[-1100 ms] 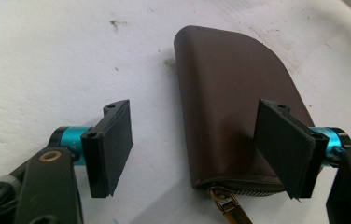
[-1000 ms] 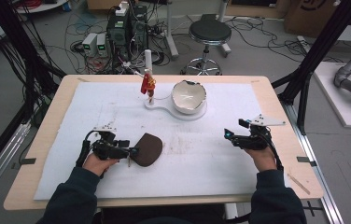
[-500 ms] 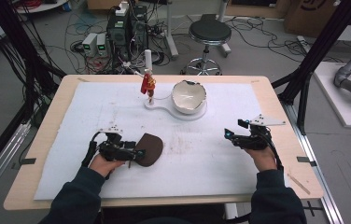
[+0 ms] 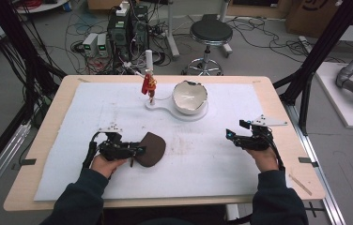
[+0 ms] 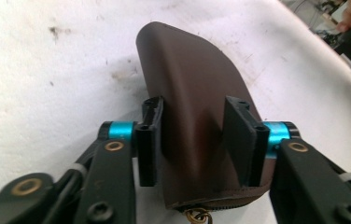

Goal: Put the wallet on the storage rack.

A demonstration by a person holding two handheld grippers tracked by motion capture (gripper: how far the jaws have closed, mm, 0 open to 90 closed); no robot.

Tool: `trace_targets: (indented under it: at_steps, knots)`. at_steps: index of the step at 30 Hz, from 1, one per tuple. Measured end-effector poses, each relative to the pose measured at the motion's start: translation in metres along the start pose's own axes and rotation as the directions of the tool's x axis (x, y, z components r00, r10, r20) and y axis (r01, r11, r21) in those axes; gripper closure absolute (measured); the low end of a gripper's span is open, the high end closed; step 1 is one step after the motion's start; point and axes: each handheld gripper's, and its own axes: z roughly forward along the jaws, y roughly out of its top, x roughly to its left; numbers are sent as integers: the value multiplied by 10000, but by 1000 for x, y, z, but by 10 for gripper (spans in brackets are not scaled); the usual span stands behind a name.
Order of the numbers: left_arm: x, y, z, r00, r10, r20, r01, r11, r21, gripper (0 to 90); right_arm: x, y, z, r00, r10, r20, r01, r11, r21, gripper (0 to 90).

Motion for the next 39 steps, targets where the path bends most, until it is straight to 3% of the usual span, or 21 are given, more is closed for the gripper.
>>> trace_targets:
  at_steps: [4,8,11,13,14,15,17,20,21,22,23,24,25,28,29,30,34,35,36,38,39]
  knots:
    - [-5,2,-3,9997,207,153,-200,9987,-463,665,2,0,1,9999,-49,-140,49,10000,6,246]
    - [-14,5,-2,9970,769,109,-761,9950,-649,677,4,1,3,9992,-34,-409,35,10000,23,245]
    - [-22,8,0,9927,1205,40,-1200,9904,-692,688,8,2,5,9956,-11,-936,9,10000,-21,229]
    - [-27,11,1,9892,1459,113,-1446,9864,-776,693,15,4,11,9872,-25,-1598,25,10000,1,222]
    - [-29,11,3,9875,1565,183,-1546,9847,-801,696,15,4,11,9872,-25,-1598,25,10000,1,222]
    - [-31,12,5,9850,1706,260,-1682,9828,-757,699,21,4,18,9779,-48,-2090,73,9999,109,216]
    - [-37,11,9,9783,2062,210,-2045,9766,-671,701,24,4,23,9722,-152,-2336,198,9997,173,211]
    - [-44,12,14,9668,2528,381,-2498,9658,-694,704,45,5,43,9266,-620,-3710,848,9954,456,206]
    - [-49,13,16,9564,2880,477,-2844,9561,-708,704,51,6,47,9113,-636,-4068,930,9943,529,206]
    - [-49,13,16,9564,2880,477,-2844,9561,-708,703,55,6,52,8969,-772,-4355,1105,9925,517,206]
    - [-50,13,17,9505,3069,488,-3032,9503,-709,703,55,6,52,8969,-772,-4355,1105,9925,517,206]
    - [-52,13,18,9443,3232,613,-3190,9452,-694,703,64,7,60,8679,-932,-4879,1361,9893,529,206]
    - [-52,13,18,9443,3232,613,-3190,9452,-694,703,64,7,60,8679,-932,-4879,1361,9893,529,206]
    - [-52,13,19,9398,3341,717,-3288,9413,-761,703,72,6,70,8366,-1114,-5364,1728,9828,654,206]
    - [-52,13,19,9379,3386,759,-3332,9399,-753,703,77,4,76,8229,-1000,-5594,1877,9770,1014,206]
    - [-52,13,19,9373,3396,777,-3340,9394,-767,702,78,3,79,8163,-936,-5700,1913,9749,1137,206]
    - [-51,13,20,9377,3354,910,-3288,9410,-806,702,81,1,91,8040,-879,-5881,2015,9708,1304,206]
    - [-51,13,20,9361,3390,935,-3319,9396,-836,701,84,3,98,7860,-780,-6133,2007,9705,1337,207]
    - [-51,13,20,9356,3400,947,-3328,9392,-841,701,84,3,98,7860,-780,-6133,2007,9705,1337,207]
    - [-50,13,21,9373,3345,979,-3271,9412,-841,701,90,7,105,7645,-621,-6416,2034,9678,1487,209]
    - [-49,13,21,9379,3318,1013,-3240,9421,-861,700,96,10,114,7421,-633,-6673,2250,9613,1591,254]
